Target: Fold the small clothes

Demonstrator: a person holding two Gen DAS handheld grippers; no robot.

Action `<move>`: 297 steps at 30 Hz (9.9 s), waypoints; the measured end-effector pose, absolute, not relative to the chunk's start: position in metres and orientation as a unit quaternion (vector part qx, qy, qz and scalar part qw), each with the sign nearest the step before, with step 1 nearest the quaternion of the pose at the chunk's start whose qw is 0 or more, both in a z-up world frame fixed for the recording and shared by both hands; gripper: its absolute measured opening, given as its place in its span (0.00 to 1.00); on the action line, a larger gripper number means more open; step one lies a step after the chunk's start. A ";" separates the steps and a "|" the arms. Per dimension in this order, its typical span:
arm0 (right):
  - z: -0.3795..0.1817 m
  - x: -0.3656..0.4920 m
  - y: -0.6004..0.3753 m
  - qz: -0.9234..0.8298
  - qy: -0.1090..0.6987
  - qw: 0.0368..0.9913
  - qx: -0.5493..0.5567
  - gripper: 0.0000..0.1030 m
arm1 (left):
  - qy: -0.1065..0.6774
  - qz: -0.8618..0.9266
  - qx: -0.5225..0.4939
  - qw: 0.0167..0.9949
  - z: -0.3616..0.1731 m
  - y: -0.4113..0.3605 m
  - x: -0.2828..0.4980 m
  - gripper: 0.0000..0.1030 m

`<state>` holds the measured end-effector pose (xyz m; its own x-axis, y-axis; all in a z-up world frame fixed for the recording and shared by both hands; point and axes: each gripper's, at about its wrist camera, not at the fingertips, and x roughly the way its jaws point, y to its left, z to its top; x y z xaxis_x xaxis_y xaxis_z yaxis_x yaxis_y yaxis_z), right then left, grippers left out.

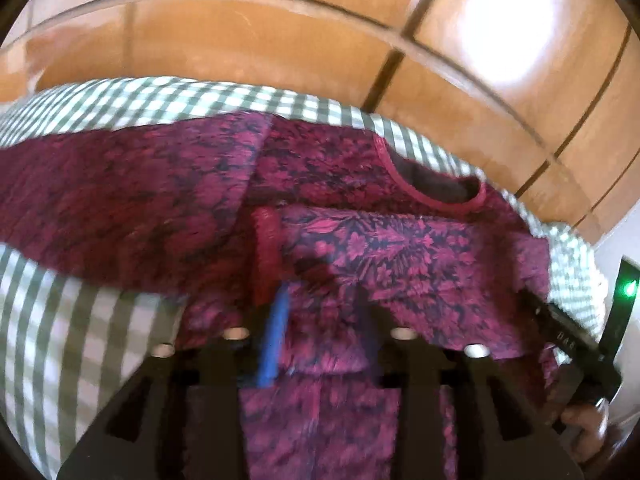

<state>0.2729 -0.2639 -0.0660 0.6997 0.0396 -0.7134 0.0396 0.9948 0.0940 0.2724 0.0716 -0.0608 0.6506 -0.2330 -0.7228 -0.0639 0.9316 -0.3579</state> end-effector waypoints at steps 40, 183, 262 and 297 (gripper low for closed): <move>-0.098 0.178 -0.203 0.047 0.430 0.902 -0.005 0.98 | 0.293 0.099 -0.352 0.883 -0.028 0.331 0.231 0.09; -0.062 0.209 -0.321 -0.048 0.425 0.896 0.120 0.87 | 0.418 -0.021 -0.124 0.900 -0.075 0.086 0.184 0.72; -0.057 0.168 -0.385 0.150 0.393 0.781 0.461 0.84 | 0.384 -0.210 -0.263 0.860 -0.074 0.172 0.072 0.81; -0.060 -0.005 -0.378 0.125 0.472 0.842 0.232 0.12 | 0.463 -0.246 -0.230 0.820 -0.118 0.149 0.041 0.12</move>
<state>-0.0054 -0.3781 -0.0602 0.5239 0.4284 -0.7362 0.0084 0.8617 0.5074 0.0409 0.1488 -0.1184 0.4498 -0.6159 -0.6468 0.1897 0.7736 -0.6046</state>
